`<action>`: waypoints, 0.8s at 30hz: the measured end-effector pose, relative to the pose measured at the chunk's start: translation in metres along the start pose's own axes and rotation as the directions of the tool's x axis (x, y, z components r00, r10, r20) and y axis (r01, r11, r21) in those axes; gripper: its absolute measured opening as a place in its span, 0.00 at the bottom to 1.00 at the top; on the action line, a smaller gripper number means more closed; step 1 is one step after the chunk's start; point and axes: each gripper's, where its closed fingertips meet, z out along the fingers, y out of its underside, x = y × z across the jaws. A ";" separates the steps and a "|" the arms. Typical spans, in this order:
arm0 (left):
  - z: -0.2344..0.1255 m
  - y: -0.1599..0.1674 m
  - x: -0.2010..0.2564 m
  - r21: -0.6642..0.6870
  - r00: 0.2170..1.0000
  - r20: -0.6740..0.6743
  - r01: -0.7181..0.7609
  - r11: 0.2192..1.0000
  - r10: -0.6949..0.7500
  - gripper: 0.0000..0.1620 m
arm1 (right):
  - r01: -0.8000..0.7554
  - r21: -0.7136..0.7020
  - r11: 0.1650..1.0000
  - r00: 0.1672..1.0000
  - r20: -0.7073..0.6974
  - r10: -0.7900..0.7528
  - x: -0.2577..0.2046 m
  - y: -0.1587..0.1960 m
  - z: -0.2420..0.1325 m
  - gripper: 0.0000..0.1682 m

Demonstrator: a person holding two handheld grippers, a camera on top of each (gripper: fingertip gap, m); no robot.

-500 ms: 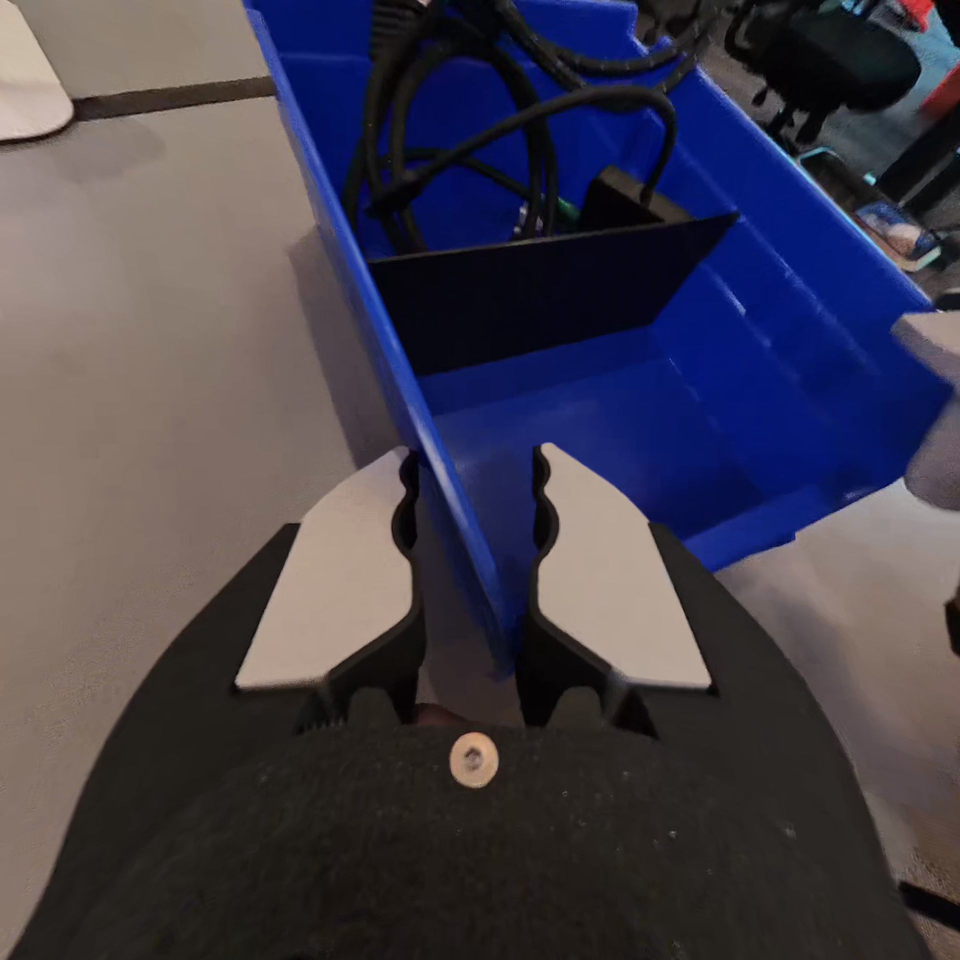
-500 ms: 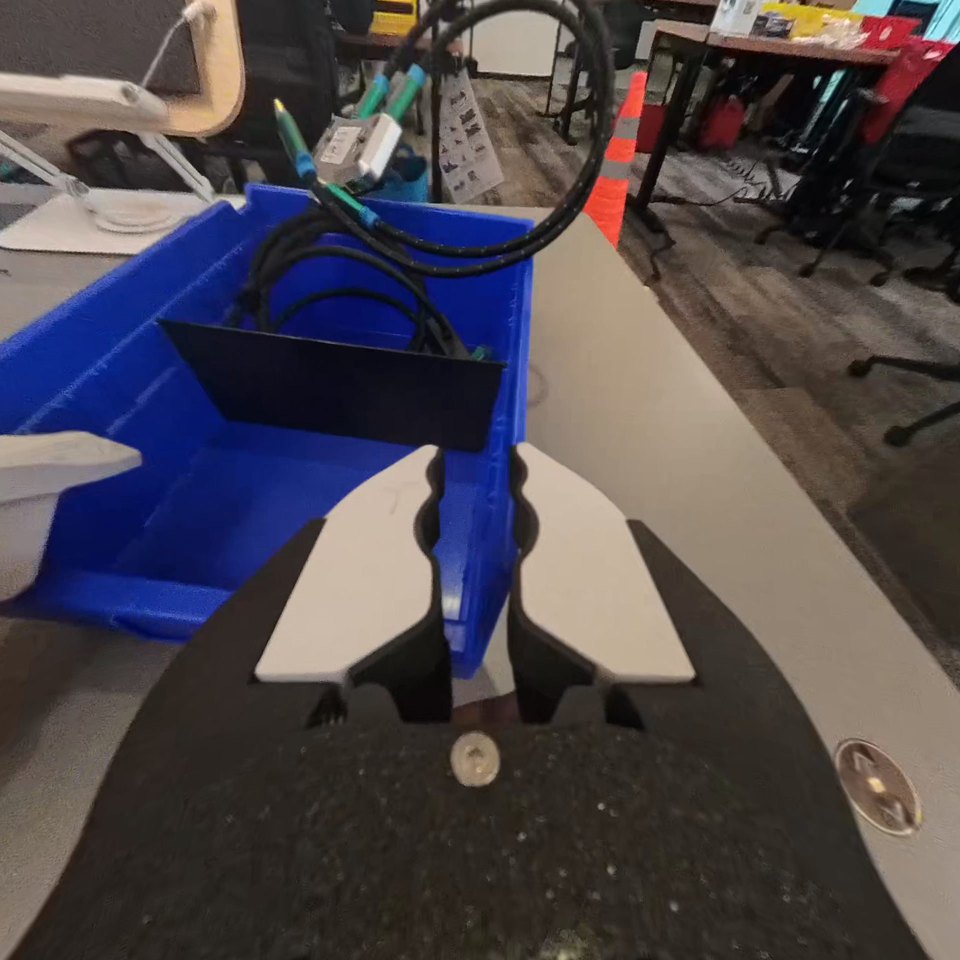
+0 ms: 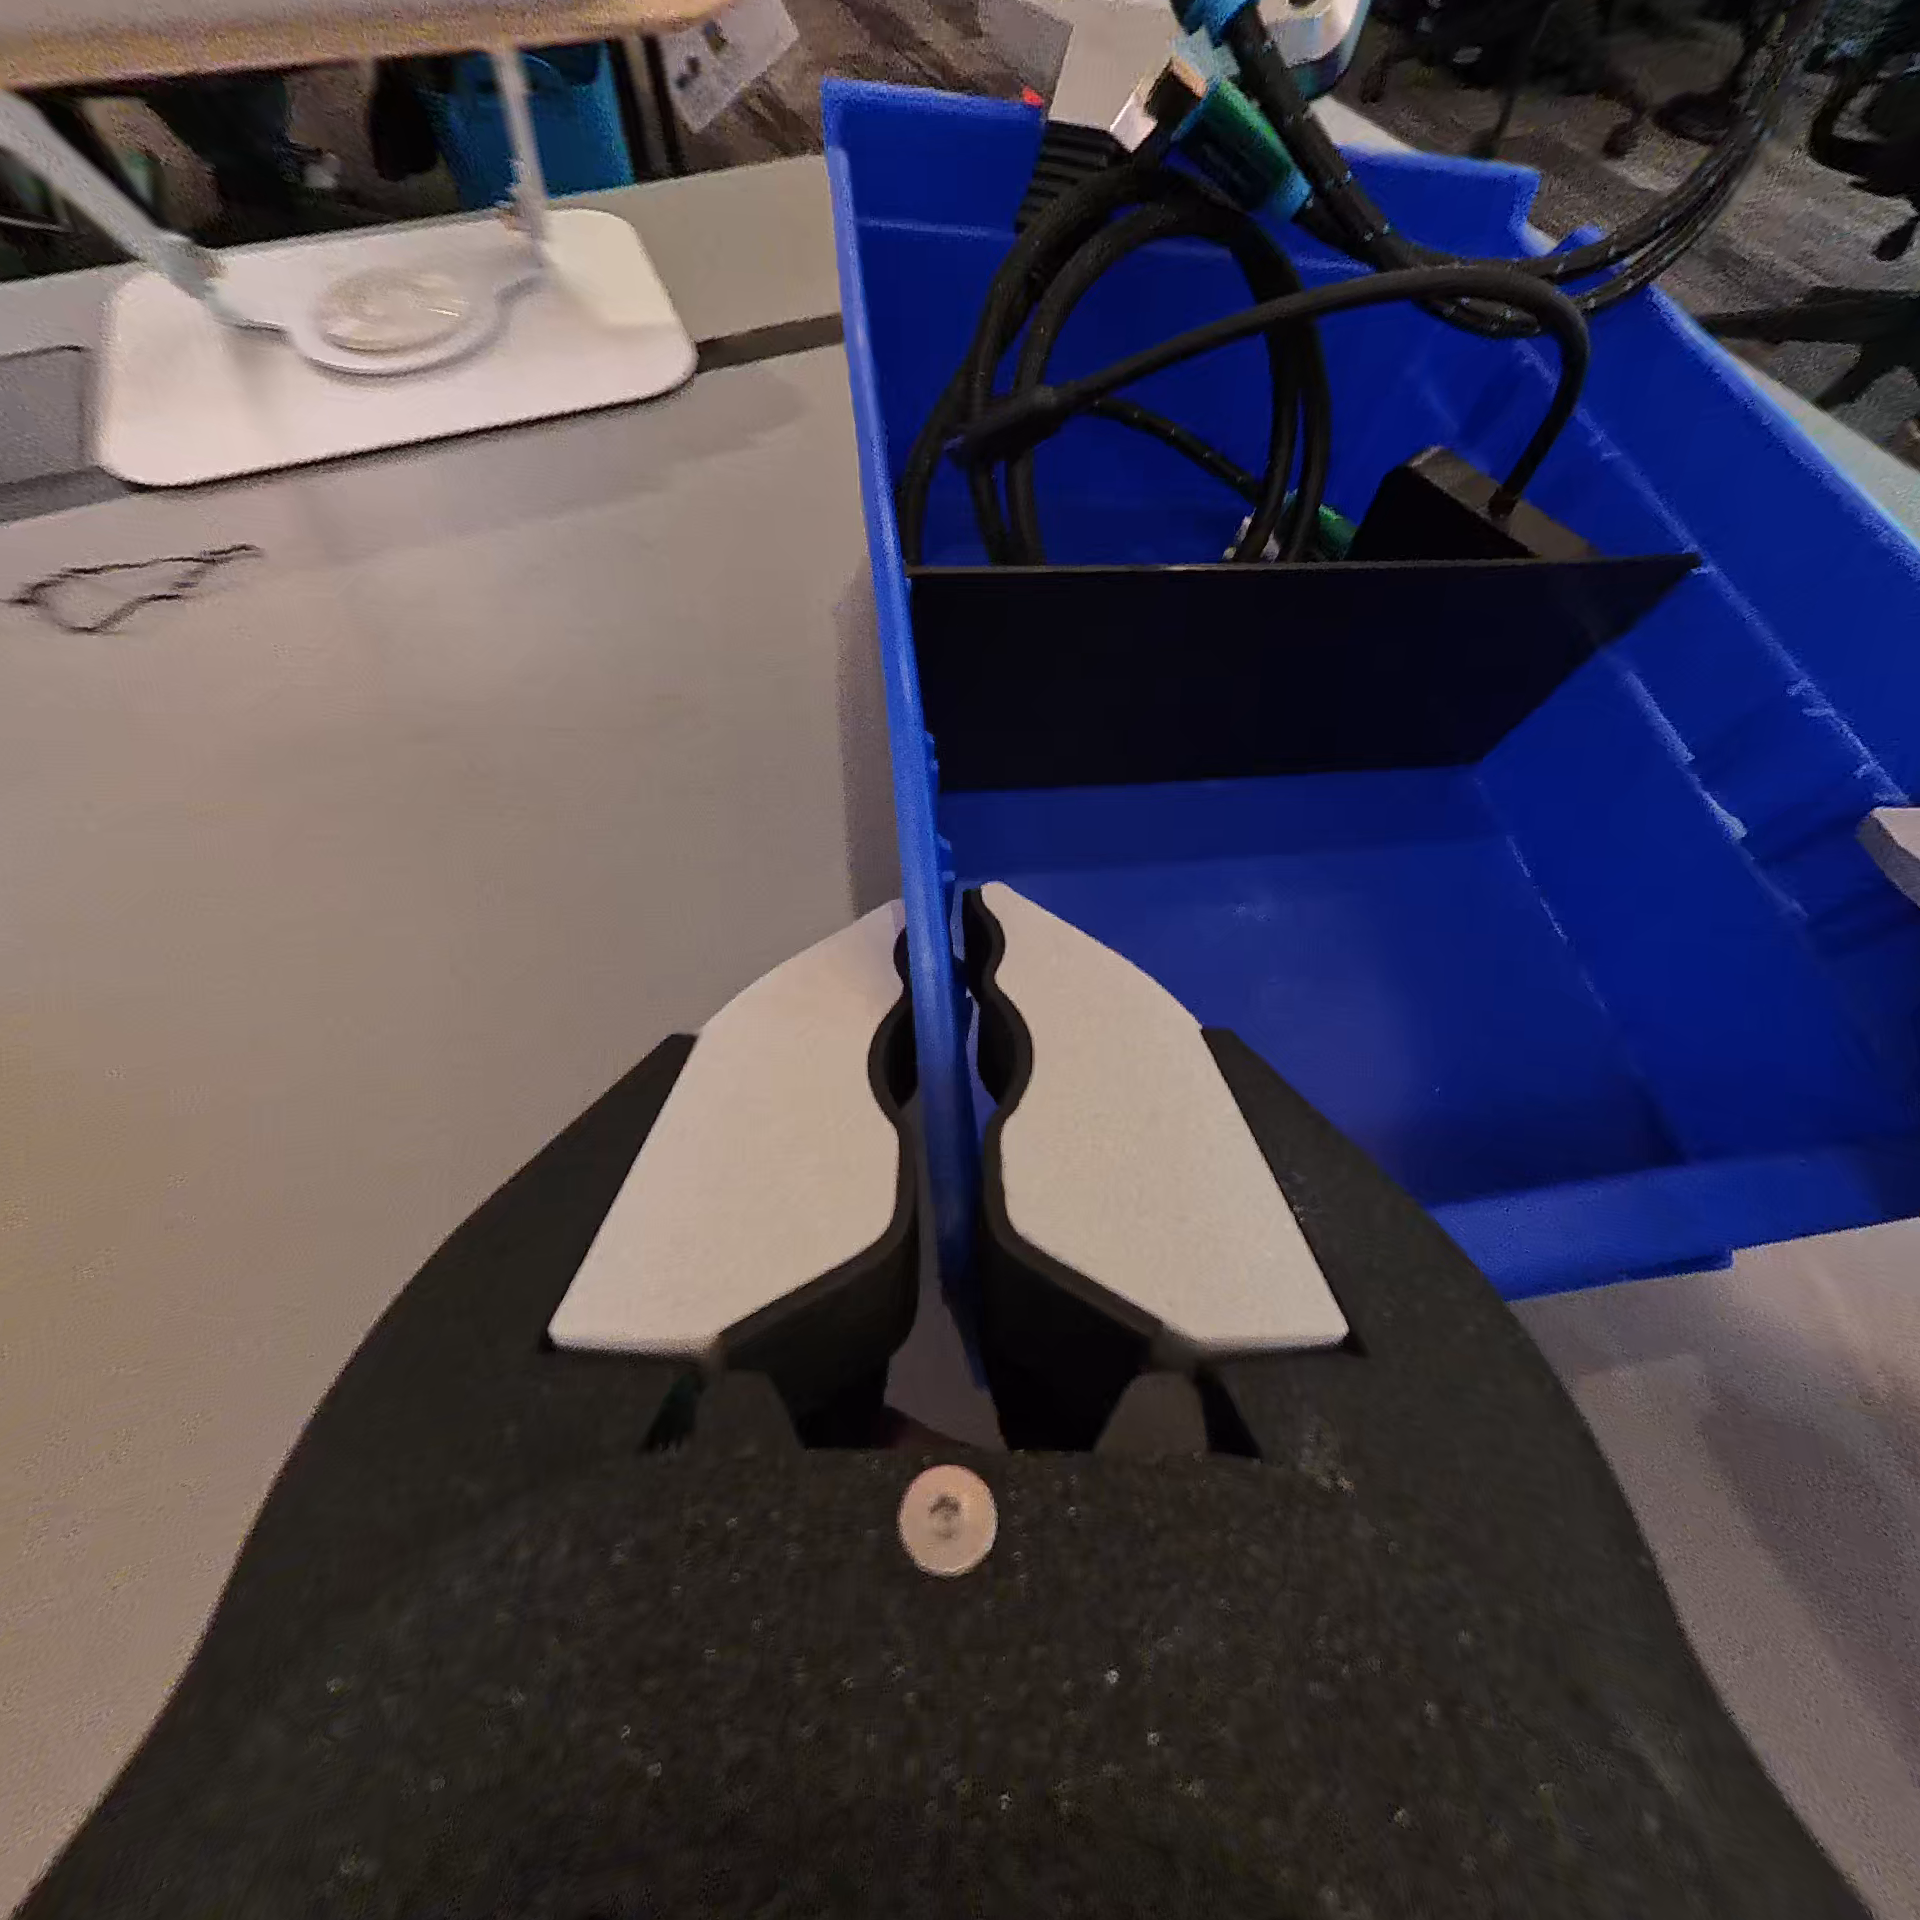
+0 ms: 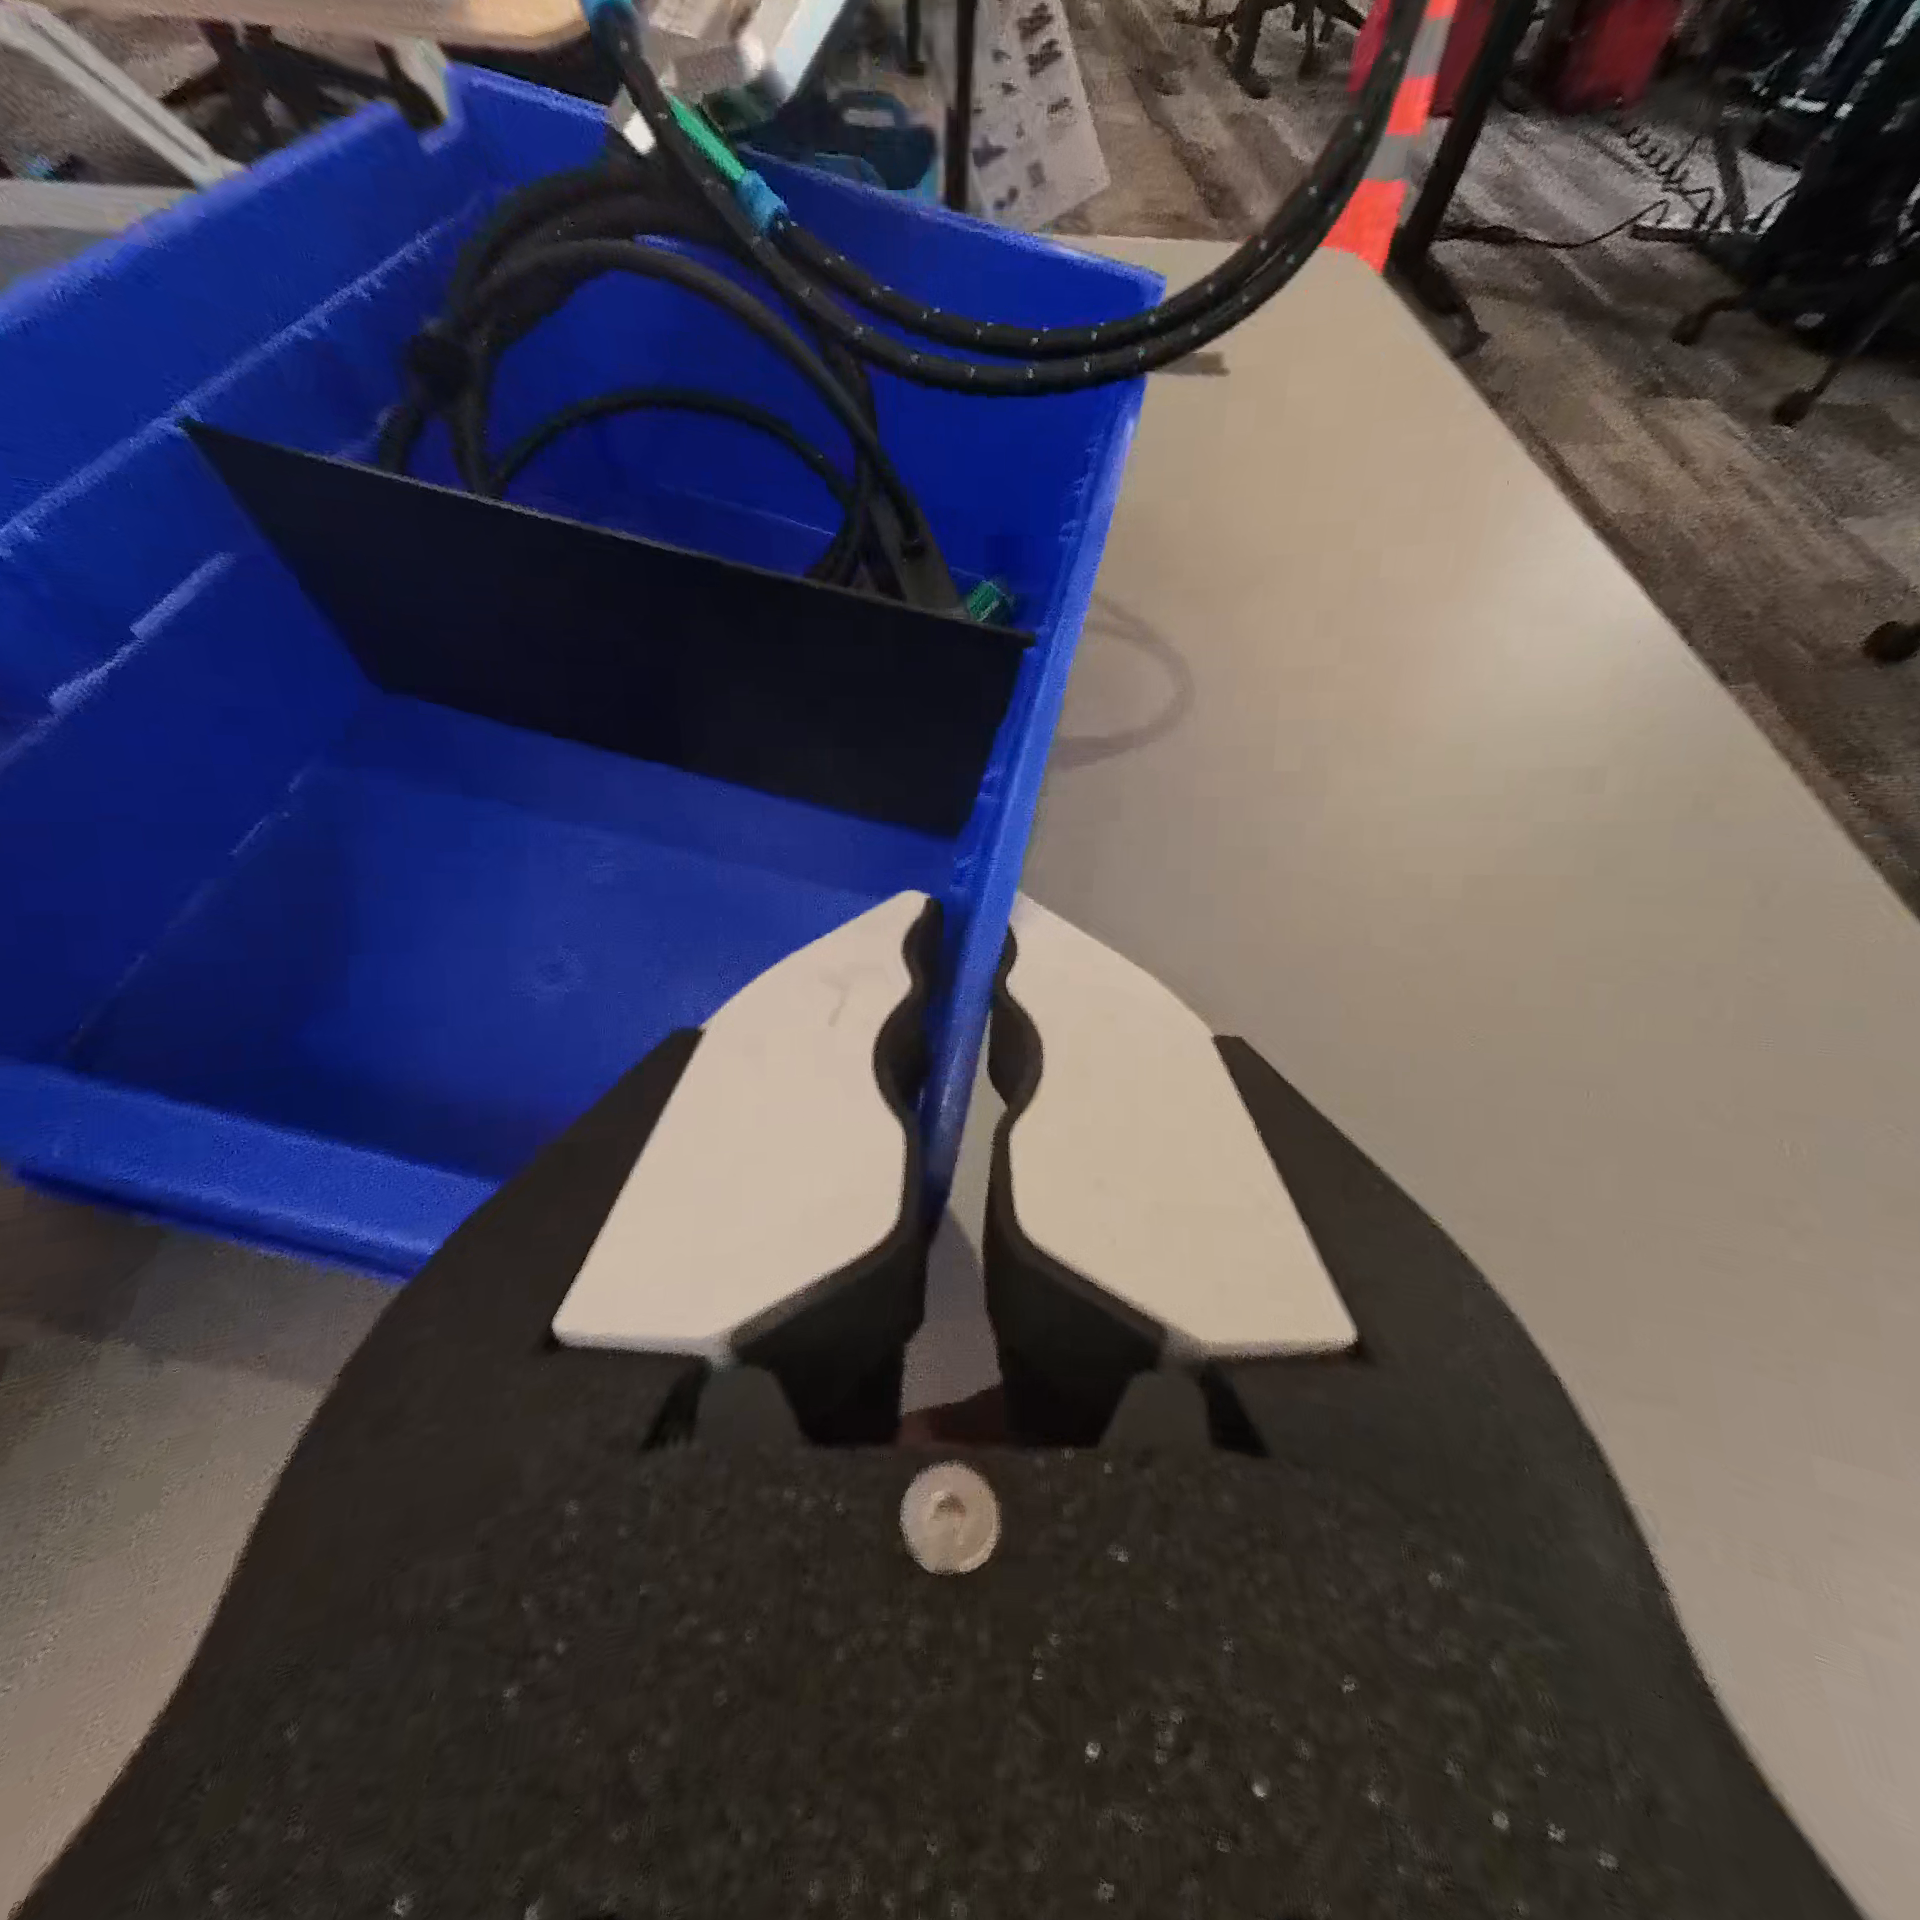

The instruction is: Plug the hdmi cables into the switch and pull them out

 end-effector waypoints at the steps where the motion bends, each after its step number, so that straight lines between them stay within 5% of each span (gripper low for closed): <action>1: -0.007 -0.001 -0.012 0.003 1.000 0.021 0.001 1.000 -0.002 0.03 | 0.003 0.001 1.000 1.000 0.025 -0.003 -0.013 -0.004 0.001 0.03; 8: -0.062 0.012 -0.119 0.036 0.978 0.199 0.060 0.998 -0.066 0.02 | 0.070 0.037 0.997 0.983 0.165 -0.075 -0.125 -0.034 0.013 0.02; 14: -0.089 0.053 -0.184 0.029 0.947 0.284 0.149 0.988 -0.151 0.02 | 0.161 0.060 0.985 0.949 0.264 -0.172 -0.209 -0.032 0.021 0.03; 19: -0.110 0.063 -0.177 0.011 0.974 0.111 0.195 0.981 -0.195 0.17 | 0.264 0.051 0.963 0.889 0.373 -0.263 -0.232 -0.022 0.021 0.09; 21: -0.140 0.060 -0.155 0.036 0.972 -0.039 0.232 0.972 -0.231 0.29 | 0.296 0.082 0.952 0.856 0.419 -0.302 -0.226 -0.024 0.006 0.18; 24: -0.210 0.067 -0.146 0.126 0.963 -0.167 0.232 0.965 -0.210 0.29 | 0.355 0.258 0.898 0.776 0.454 -0.437 -0.207 -0.026 -0.039 0.21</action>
